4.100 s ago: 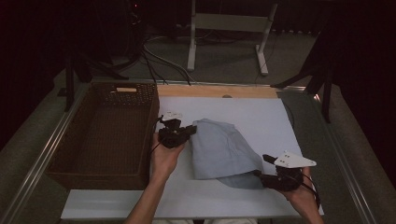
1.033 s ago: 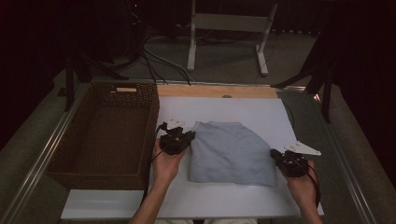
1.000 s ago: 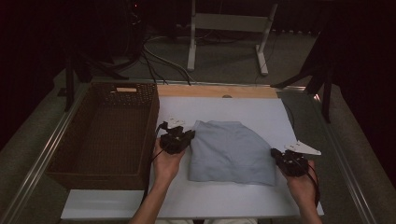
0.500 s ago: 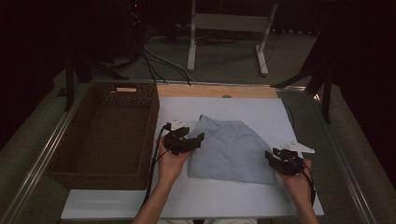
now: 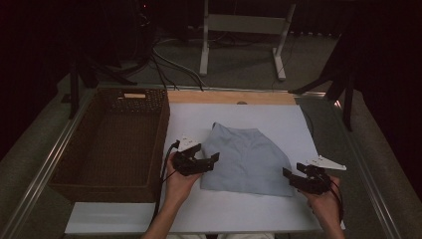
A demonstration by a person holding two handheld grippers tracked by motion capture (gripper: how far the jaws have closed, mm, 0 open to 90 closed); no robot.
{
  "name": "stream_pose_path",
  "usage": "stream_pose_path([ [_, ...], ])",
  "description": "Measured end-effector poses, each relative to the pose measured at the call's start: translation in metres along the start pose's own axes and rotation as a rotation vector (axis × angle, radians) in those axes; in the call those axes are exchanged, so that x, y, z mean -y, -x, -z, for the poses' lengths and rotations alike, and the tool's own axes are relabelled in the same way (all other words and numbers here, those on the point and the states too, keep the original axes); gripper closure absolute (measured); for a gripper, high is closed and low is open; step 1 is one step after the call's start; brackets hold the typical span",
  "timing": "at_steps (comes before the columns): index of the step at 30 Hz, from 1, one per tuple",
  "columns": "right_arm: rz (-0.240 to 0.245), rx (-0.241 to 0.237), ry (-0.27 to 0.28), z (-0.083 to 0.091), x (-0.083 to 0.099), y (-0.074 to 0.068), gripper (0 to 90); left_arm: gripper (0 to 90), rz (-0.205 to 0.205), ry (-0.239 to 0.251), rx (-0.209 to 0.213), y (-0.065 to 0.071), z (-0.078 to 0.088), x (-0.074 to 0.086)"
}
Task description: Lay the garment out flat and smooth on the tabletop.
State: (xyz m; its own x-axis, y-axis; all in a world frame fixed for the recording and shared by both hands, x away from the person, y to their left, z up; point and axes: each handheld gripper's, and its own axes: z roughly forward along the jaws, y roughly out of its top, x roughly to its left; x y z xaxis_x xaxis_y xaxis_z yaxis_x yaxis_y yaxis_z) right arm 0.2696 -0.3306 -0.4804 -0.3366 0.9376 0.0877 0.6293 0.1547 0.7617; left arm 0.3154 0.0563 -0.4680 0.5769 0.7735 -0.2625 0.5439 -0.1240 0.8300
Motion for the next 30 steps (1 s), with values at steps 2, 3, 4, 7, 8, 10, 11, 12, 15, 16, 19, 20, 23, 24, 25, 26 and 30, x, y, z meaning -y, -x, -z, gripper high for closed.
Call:
stream_pose_path([
  [2, 0.004, 0.002, -0.009, 0.0, 0.003, 0.001, 37.7, 24.1, 0.009, -0.01, 0.0, -0.001, -0.001, 0.004],
  [3, 0.006, 0.004, -0.013, 0.0, 0.005, 0.001, 37.8, 25.6, 0.01, -0.02, -0.002, -0.001, -0.002, 0.007],
  [4, 0.006, 0.004, -0.013, 0.0, 0.005, 0.001, 37.8, 26.7, 0.01, -0.02, -0.002, -0.001, -0.002, 0.007],
  [7, 0.0, 0.008, -0.025, -0.002, 0.009, 0.003, 38.7, 29.5, 0.018, -0.045, 0.0, -0.002, -0.004, 0.013],
  [8, -0.003, 0.009, -0.026, -0.002, 0.01, 0.004, 39.4, 30.2, 0.015, -0.054, 0.0, -0.002, -0.005, 0.015],
  [10, -0.005, 0.013, -0.032, -0.004, 0.01, 0.005, 40.7, 34.1, 0.014, -0.067, 0.0, -0.002, -0.006, 0.017],
  [11, -0.007, 0.014, -0.034, -0.004, 0.01, 0.005, 41.5, 34.9, 0.016, -0.07, -0.002, -0.002, -0.006, 0.018],
  [12, -0.008, 0.012, -0.035, -0.005, 0.01, 0.005, 42.0, 35.4, 0.012, -0.076, -0.003, -0.002, -0.007, 0.019],
  [15, -0.009, 0.01, -0.041, -0.007, 0.01, 0.005, 44.7, 36.7, 0.001, -0.098, -0.014, -0.002, -0.009, 0.023],
  [16, -0.009, 0.01, -0.041, -0.007, 0.01, 0.005, 44.7, 38.2, 0.001, -0.098, -0.014, -0.002, -0.009, 0.023],
  [19, -0.008, 0.006, -0.057, -0.011, 0.01, 0.004, 50.7, 48.6, 0.0, -0.144, -0.028, -0.003, -0.015, 0.029],
  [20, -0.01, 0.003, -0.06, -0.011, 0.01, 0.004, 55.1, 55.1, 0.001, -0.156, -0.036, -0.004, -0.016, 0.029],
  [23, -0.001, -0.009, -0.07, -0.013, 0.009, 0.002, 69.5, 75.2, -0.002, -0.175, -0.02, -0.004, -0.017, 0.028],
  [24, 0.005, -0.017, -0.072, -0.012, 0.008, 0.001, 75.8, 82.3, -0.004, -0.179, -0.015, -0.004, -0.016, 0.027],
  [25, 0.014, -0.017, -0.067, -0.012, 0.008, 0.0, 81.6, 87.2, -0.001, -0.171, -0.01, -0.004, -0.015, 0.026],
  [26, 0.023, -0.014, -0.065, -0.011, 0.007, -0.001, 86.2, 88.8, -0.007, -0.169, -0.007, -0.004, -0.014, 0.025],
  [30, 0.051, 0.002, -0.053, -0.009, 0.002, -0.004, 89.2, 90.0, 0.007, -0.163, -0.023, -0.005, -0.013, 0.018],
])
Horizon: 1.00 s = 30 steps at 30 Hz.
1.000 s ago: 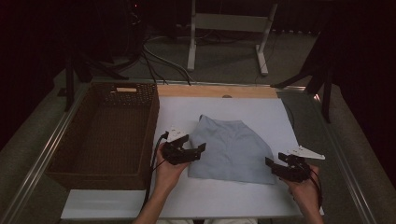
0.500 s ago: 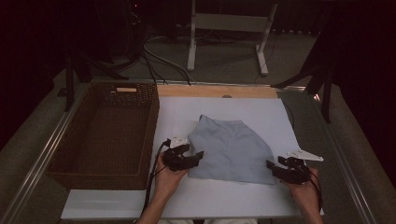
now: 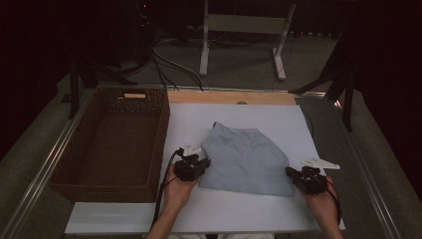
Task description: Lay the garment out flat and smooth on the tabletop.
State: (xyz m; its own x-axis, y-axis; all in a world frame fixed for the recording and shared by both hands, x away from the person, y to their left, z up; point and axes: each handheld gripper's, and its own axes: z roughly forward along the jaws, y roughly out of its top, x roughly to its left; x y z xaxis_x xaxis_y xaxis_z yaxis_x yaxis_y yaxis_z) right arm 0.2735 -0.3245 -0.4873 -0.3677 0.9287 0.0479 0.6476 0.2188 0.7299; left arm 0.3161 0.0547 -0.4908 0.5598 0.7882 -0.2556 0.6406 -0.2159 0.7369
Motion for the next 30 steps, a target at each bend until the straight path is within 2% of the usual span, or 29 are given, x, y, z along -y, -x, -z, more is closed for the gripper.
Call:
stream_pose_path([
  [5, -0.014, 0.026, 0.016, -0.002, -0.003, 0.001, 89.5, 90.0, 0.035, 0.008, -0.041, -0.006, -0.002, -0.009],
  [9, -0.025, 0.048, 0.025, -0.004, -0.004, 0.001, 89.5, 90.0, 0.068, 0.025, -0.046, -0.009, -0.004, -0.014],
  [12, -0.022, 0.05, 0.031, -0.004, -0.005, 0.0, 89.4, 90.0, 0.082, 0.044, -0.032, -0.009, -0.001, -0.018],
  [15, -0.015, 0.057, 0.037, -0.003, -0.005, 0.0, 89.1, 90.0, 0.112, 0.071, 0.018, -0.008, 0.004, -0.02],
  [16, -0.013, 0.052, 0.039, -0.003, -0.005, 0.0, 88.9, 90.0, 0.11, 0.08, 0.028, -0.008, 0.006, -0.02],
  [18, -0.007, 0.053, 0.041, -0.003, -0.006, -0.001, 88.7, 90.0, 0.1, 0.089, 0.012, -0.007, 0.008, -0.022],
  [20, -0.004, 0.056, 0.039, -0.004, -0.006, -0.002, 89.1, 90.0, 0.097, 0.084, -0.031, -0.009, 0.006, -0.024],
  [21, -0.004, 0.056, 0.039, -0.004, -0.006, -0.002, 89.1, 90.0, 0.097, 0.084, -0.031, -0.009, 0.006, -0.024],
  [23, 0.022, 0.073, 0.029, -0.006, -0.006, -0.005, 89.4, 90.0, 0.108, 0.072, -0.062, -0.015, 0.001, -0.024],
  [28, 0.046, 0.07, 0.007, -0.011, -0.005, -0.011, 88.4, 90.0, 0.089, 0.041, -0.103, -0.015, -0.01, -0.021],
  [29, 0.051, 0.068, 0.008, -0.011, -0.005, -0.011, 85.2, 85.1, 0.091, 0.044, -0.105, -0.015, -0.011, -0.02],
  [30, 0.048, 0.073, 0.012, -0.01, -0.005, -0.012, 78.0, 77.6, 0.093, 0.048, -0.102, -0.015, -0.011, -0.02],
])
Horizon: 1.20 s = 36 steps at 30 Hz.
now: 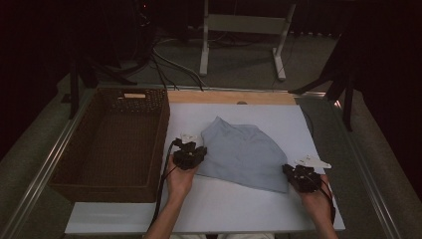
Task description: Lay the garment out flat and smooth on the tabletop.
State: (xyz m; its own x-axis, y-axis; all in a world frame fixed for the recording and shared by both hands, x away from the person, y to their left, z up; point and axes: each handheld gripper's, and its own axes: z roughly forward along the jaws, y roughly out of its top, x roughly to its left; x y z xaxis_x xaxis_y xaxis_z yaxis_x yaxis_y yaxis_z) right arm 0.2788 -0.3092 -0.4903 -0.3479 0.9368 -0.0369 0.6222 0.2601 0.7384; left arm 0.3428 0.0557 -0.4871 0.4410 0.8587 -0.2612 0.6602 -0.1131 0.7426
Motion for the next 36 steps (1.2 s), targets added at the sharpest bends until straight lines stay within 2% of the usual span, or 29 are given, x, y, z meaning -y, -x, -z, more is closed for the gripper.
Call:
stream_pose_path([
  [2, -0.013, 0.009, 0.008, 0.002, 0.0, 0.0, 66.0, 63.4, -0.002, 0.007, 0.019, 0.001, 0.002, 0.001],
  [4, -0.036, -0.002, 0.02, 0.006, 0.0, 0.002, 54.8, 53.4, -0.014, 0.019, 0.021, 0.003, 0.004, 0.004],
  [8, -0.059, -0.021, 0.026, 0.012, 0.001, 0.003, 46.9, 43.5, -0.029, 0.023, 0.051, 0.004, 0.009, 0.012],
  [11, -0.061, -0.031, 0.025, 0.015, 0.005, 0.002, 45.0, 42.6, -0.037, 0.017, 0.073, 0.003, 0.011, 0.021],
  [16, -0.073, -0.052, 0.011, 0.017, 0.014, 0.003, 43.8, 42.6, -0.046, 0.019, 0.087, 0.0, 0.013, 0.028],
  [18, -0.073, -0.047, 0.003, 0.018, 0.017, 0.002, 43.7, 42.6, -0.044, 0.018, 0.089, -0.001, 0.013, 0.029],
  [30, -0.12, -0.087, -0.027, 0.018, 0.027, 0.005, 46.8, 44.2, -0.042, -0.017, 0.092, -0.006, 0.011, 0.038],
  [36, -0.118, -0.092, -0.041, 0.016, 0.029, 0.004, 47.6, 43.9, -0.037, -0.048, 0.08, -0.007, 0.005, 0.039],
])
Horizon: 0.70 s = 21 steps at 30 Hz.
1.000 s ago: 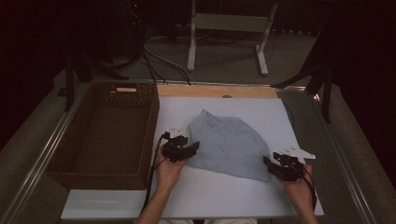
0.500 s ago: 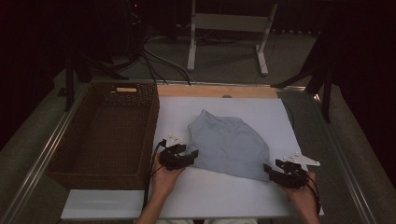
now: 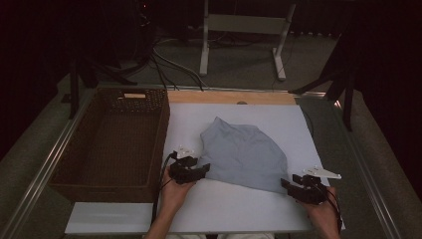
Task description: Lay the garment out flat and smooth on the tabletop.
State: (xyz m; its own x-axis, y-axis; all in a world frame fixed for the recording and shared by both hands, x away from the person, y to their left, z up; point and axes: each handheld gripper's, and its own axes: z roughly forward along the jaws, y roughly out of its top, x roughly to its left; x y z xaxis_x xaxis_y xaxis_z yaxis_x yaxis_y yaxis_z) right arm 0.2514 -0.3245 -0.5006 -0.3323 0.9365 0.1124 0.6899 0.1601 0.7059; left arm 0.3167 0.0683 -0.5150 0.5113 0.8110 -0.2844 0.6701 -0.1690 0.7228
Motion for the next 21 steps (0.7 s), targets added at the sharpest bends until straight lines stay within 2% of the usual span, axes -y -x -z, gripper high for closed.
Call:
stream_pose_path([
  [3, -0.007, -0.006, -0.011, -0.001, 0.001, 0.0, 50.0, 46.5, 0.012, -0.01, 0.007, -0.001, -0.004, 0.0],
  [6, -0.01, -0.011, -0.023, -0.003, 0.001, 0.0, 53.6, 60.4, 0.03, -0.02, 0.013, -0.002, -0.005, -0.001],
  [9, -0.011, -0.015, -0.035, -0.005, 0.001, 0.0, 57.5, 82.5, 0.036, -0.007, 0.035, -0.001, -0.003, -0.003],
  [10, -0.013, -0.017, -0.037, -0.006, 0.001, 0.0, 58.0, 85.6, 0.033, -0.004, 0.045, 0.0, -0.002, -0.004],
  [12, -0.01, -0.017, -0.041, -0.007, 0.001, -0.001, 58.4, 87.2, 0.028, 0.007, 0.053, 0.001, 0.0, -0.008],
  [14, -0.009, -0.016, -0.047, -0.008, 0.001, -0.001, 58.3, 87.4, 0.06, 0.027, 0.07, -0.001, 0.002, -0.011],
  [18, -0.004, -0.015, -0.059, -0.01, 0.001, -0.002, 58.3, 87.5, 0.087, 0.033, 0.067, -0.002, 0.003, -0.016],
  [21, 0.0, -0.02, -0.077, -0.012, 0.002, -0.003, 65.5, 87.5, 0.094, 0.028, 0.057, -0.003, 0.002, -0.017],
])
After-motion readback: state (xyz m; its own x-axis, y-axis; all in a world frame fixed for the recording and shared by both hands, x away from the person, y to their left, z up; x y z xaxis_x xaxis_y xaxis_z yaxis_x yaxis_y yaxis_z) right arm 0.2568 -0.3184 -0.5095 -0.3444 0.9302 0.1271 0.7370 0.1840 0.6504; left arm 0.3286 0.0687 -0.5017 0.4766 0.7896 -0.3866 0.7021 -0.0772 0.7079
